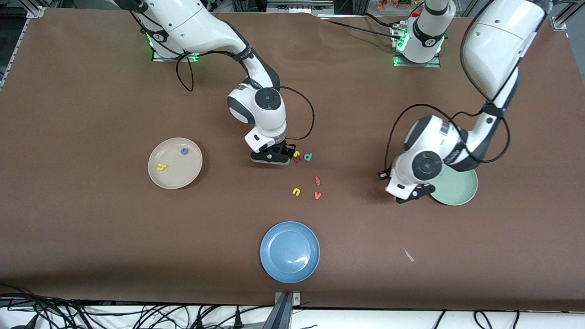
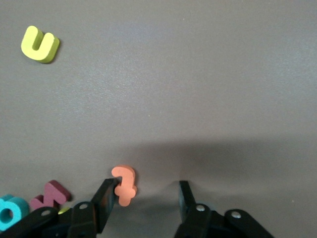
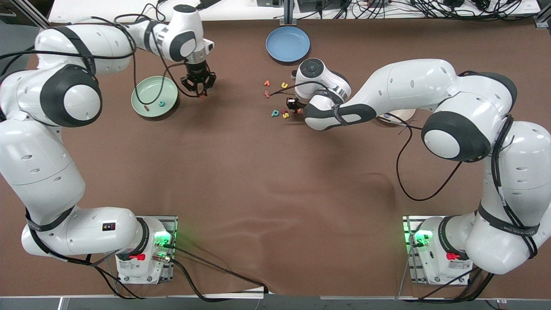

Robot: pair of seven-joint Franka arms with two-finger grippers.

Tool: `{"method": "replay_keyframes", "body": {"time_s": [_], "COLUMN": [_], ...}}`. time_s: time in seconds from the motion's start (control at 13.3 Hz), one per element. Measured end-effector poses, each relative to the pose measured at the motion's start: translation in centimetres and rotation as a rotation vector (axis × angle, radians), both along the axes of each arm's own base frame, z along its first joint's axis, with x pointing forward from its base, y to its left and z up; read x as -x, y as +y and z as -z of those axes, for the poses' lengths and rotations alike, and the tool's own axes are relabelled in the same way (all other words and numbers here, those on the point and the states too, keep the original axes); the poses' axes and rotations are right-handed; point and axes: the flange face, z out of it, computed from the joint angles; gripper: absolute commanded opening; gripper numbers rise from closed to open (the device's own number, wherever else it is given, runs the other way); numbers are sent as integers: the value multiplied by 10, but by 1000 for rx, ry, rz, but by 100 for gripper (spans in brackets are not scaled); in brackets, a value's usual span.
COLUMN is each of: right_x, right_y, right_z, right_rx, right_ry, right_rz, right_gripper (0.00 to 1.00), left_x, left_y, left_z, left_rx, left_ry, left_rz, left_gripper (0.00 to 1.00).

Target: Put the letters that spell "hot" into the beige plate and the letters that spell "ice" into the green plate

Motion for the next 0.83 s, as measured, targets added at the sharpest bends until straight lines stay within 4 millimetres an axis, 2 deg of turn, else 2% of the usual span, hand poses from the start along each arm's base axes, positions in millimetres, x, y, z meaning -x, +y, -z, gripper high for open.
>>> {"method": "replay_keyframes", "body": {"time_s": [0.23,0.38,0.45,0.53,0.6,0.68,0.83], "right_x": [-3,-3,-3,-3,-3,-3,-4], "right_y": [3,3,3,4,5,5,5], "right_z": [1,1,1,-1,-2,-1,-3], "right_rx": [-4,-3,0,-1,-1,1,2], "right_ry": [-4,-4,-6,-12,-14,-15,-18], "right_rz": [1,0,-3,-8,-11,-13,-14], "right_gripper": [58,45,36,29,23,21,18], "left_x": [-6,-7,-5,-3,-1,1,1], "left_y": [74,121,143,165,185,199,206], "left_z": [-8,-7,-5,-3,-1,1,0], "left_rx": [35,70,88,109,126,138,144], "left_ry": [69,103,122,136,144,148,146], "left_rz": [84,127,149,168,177,177,178], "left_gripper": [10,12,16,32,64,100,100]}}
